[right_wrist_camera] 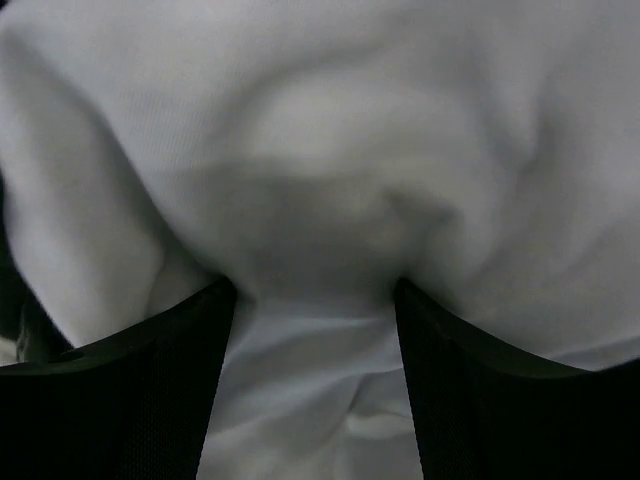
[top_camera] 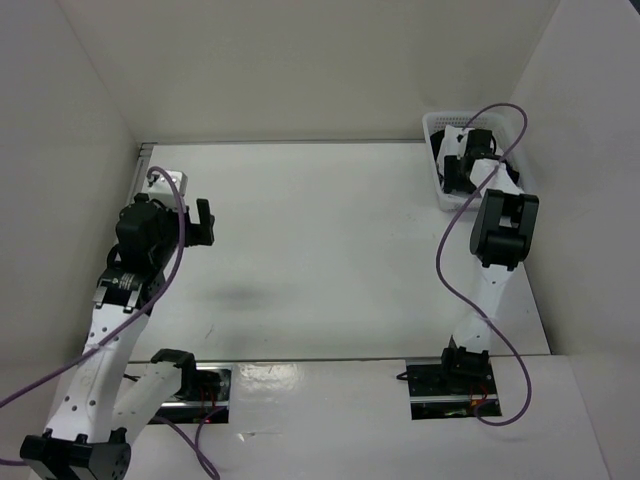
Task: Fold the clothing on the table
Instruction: Grab the skirt from the pile
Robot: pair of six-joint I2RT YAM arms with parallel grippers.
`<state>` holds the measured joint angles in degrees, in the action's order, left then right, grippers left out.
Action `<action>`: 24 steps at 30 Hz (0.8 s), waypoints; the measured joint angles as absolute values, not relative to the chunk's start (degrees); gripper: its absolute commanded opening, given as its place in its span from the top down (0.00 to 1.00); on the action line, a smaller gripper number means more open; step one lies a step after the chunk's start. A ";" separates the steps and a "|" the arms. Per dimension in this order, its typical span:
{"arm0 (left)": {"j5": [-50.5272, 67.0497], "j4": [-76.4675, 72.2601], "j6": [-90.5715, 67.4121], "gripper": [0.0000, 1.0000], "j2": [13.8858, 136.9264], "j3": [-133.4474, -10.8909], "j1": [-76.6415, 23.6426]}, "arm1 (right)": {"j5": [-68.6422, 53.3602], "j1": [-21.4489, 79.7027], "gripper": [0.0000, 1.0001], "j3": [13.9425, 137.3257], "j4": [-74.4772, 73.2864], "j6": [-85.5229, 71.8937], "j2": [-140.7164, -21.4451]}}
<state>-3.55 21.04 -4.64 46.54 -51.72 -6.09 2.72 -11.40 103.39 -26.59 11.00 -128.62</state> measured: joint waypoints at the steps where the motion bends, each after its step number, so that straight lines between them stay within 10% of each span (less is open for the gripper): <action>1: -3.55 20.62 -4.64 0.01 46.44 -51.88 -6.09 | 3.07 -11.18 0.30 103.55 -26.55 11.03 -129.19; 4: -3.53 19.70 -4.64 0.01 47.77 -51.90 -6.09 | 4.71 -10.41 0.37 104.12 -26.52 11.51 -130.06; 10: -3.51 20.56 -4.64 0.01 51.22 -51.90 -6.09 | 6.50 -9.61 1.00 105.23 -26.70 12.05 -130.10; 24: -2.59 20.53 -4.67 0.01 51.11 -51.90 -6.09 | 2.74 -9.50 1.00 102.61 -27.05 10.70 -107.53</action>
<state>-2.59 20.53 -4.67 51.11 -51.90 -6.09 2.74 -9.50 102.61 -27.05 10.70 -107.53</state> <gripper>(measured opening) 0.992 0.010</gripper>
